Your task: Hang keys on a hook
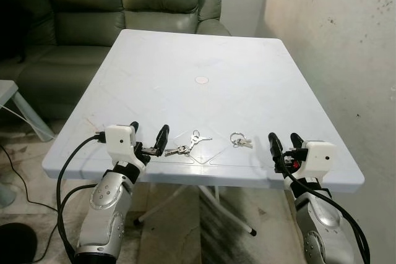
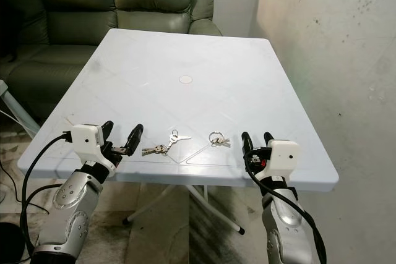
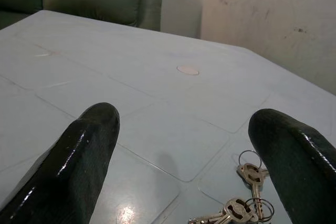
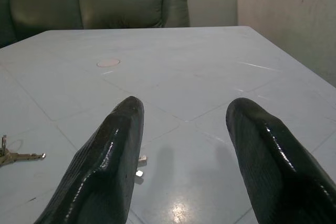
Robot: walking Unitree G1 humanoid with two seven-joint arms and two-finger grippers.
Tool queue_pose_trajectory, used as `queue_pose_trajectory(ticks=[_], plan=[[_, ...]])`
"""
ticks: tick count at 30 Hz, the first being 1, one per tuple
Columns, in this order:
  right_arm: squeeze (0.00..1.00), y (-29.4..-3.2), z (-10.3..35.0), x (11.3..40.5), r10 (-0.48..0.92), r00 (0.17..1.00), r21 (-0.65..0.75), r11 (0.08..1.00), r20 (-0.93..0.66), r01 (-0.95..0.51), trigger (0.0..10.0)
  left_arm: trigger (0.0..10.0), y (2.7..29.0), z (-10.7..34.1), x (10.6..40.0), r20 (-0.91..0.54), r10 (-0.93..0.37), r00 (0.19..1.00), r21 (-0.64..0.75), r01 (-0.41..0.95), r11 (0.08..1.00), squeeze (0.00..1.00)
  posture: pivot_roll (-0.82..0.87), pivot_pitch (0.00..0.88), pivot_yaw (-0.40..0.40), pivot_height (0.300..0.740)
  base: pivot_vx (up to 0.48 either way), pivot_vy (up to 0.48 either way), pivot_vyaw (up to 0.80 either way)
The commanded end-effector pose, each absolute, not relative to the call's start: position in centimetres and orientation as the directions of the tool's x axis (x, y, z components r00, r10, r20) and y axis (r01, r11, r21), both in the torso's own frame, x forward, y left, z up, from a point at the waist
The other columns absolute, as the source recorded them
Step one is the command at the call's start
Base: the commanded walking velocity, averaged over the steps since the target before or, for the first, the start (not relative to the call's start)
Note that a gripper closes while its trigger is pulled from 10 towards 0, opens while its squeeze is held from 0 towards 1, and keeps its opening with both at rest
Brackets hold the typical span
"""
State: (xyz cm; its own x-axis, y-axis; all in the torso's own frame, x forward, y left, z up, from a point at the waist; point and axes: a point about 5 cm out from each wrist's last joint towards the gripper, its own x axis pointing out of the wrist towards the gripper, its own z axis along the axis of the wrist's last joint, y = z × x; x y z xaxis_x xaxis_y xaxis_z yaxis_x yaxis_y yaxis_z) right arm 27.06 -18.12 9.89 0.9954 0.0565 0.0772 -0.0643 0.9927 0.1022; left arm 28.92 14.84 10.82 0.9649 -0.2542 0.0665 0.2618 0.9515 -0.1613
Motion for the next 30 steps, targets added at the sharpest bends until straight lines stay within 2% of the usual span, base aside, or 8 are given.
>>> queue_pose_trajectory(ticks=[1, 21, 30], plan=[[0.00, -18.15, 10.55, 26.96, 0.054, 0.993, 0.102, 0.993, 0.108, -0.065, 10.0, 10.0, 14.93, 11.05, 28.88, 0.066, -0.254, 0.965, -0.151, 0.262, 0.953, 0.00, 0.01, 0.019, -0.032, 0.740, 0.000, 0.000, 0.00], [0.00, -18.21, 10.46, 26.85, 0.056, 0.993, 0.101, 0.993, 0.103, -0.066, 10.0, 10.0, 14.97, 11.01, 28.83, 0.062, -0.251, 0.966, -0.149, 0.258, 0.955, 0.00, 0.01, 0.024, -0.033, 0.740, 0.000, 0.000, 0.00], [0.00, -18.76, 10.91, 27.69, 0.087, 0.991, 0.072, 0.993, 0.103, -0.094, 10.0, 10.0, 14.71, 11.34, 29.18, 0.070, -0.281, 0.957, -0.140, 0.288, 0.947, 0.00, 0.02, 0.031, -0.038, 0.740, 0.000, 0.000, 0.00]])
